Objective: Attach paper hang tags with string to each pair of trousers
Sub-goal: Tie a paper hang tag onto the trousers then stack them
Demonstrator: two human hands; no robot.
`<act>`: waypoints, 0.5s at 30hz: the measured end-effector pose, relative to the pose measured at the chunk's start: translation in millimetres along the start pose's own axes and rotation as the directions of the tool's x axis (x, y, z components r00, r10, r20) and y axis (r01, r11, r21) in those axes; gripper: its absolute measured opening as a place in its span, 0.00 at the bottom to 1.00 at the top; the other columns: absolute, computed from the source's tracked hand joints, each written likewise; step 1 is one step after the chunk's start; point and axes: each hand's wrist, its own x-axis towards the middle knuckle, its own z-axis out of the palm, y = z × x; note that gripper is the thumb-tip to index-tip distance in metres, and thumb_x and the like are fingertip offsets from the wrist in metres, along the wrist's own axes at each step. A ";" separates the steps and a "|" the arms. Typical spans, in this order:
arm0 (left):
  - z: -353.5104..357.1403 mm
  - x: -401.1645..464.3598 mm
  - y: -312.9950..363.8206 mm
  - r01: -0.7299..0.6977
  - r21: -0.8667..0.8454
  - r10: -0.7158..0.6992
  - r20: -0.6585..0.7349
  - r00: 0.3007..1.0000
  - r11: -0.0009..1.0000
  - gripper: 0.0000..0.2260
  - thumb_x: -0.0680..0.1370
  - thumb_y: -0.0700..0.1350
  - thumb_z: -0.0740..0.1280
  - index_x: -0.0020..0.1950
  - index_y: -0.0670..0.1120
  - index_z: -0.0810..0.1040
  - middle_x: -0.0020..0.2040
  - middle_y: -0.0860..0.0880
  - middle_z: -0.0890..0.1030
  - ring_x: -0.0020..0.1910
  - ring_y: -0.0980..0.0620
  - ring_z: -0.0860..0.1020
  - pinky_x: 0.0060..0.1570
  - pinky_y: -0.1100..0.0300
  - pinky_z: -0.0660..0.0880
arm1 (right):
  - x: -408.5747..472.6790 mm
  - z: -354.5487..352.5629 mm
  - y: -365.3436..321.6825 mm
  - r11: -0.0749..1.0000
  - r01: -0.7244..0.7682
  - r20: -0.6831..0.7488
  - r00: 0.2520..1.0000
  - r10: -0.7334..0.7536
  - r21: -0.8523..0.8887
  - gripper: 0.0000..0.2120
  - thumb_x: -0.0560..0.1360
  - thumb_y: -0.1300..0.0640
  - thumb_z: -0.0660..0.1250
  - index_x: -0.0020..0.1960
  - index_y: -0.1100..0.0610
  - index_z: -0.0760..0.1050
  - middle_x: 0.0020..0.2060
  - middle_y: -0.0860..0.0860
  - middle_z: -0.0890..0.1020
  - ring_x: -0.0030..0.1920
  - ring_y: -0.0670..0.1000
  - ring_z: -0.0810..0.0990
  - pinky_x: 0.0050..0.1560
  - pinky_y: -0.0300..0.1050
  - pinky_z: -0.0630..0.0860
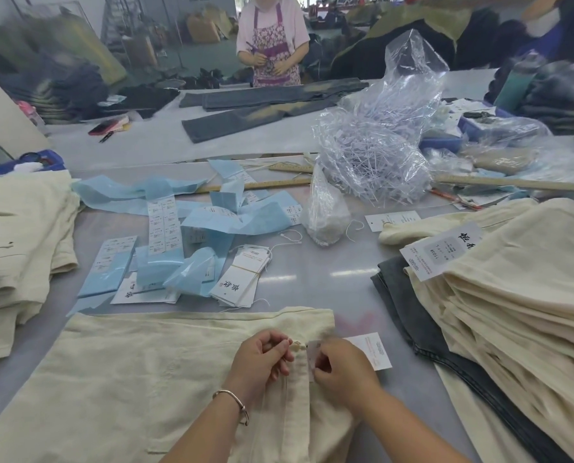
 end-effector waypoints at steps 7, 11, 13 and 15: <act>0.6 1.3 1.1 0.007 0.017 -0.007 -0.002 1.000 1.000 0.03 0.79 0.33 0.64 0.47 0.37 0.77 0.31 0.47 0.81 0.23 0.56 0.75 0.23 0.67 0.68 | 2.8 0.5 5.5 0.994 0.095 -0.032 0.995 -0.093 0.054 0.08 0.68 0.58 0.63 0.33 0.53 0.67 0.28 0.44 0.69 0.34 0.49 0.70 0.31 0.38 0.61; 0.1 0.0 3.6 -0.013 0.071 0.013 -0.005 1.000 0.997 0.03 0.78 0.33 0.65 0.46 0.39 0.77 0.31 0.48 0.81 0.24 0.56 0.76 0.23 0.67 0.67 | 4.6 -9.8 2.8 0.959 0.025 -0.122 0.992 0.010 0.281 0.03 0.68 0.61 0.68 0.37 0.56 0.75 0.30 0.44 0.76 0.34 0.46 0.74 0.36 0.39 0.69; -0.2 -1.6 8.0 -0.059 0.124 0.060 0.001 0.998 0.991 0.04 0.78 0.34 0.66 0.44 0.40 0.78 0.32 0.47 0.81 0.25 0.55 0.75 0.24 0.68 0.67 | 4.2 -20.4 -2.4 0.834 -0.050 -0.130 0.981 0.145 0.550 0.07 0.68 0.66 0.69 0.37 0.56 0.80 0.31 0.46 0.80 0.33 0.43 0.77 0.36 0.39 0.74; 0.5 -3.8 14.9 -0.122 0.172 0.124 0.002 0.992 0.978 0.05 0.76 0.33 0.68 0.43 0.41 0.80 0.32 0.47 0.81 0.25 0.55 0.75 0.25 0.69 0.67 | 4.9 -29.6 -7.9 0.641 -0.096 -0.075 0.969 0.235 0.761 0.11 0.70 0.70 0.69 0.37 0.55 0.81 0.31 0.50 0.82 0.33 0.45 0.78 0.34 0.36 0.75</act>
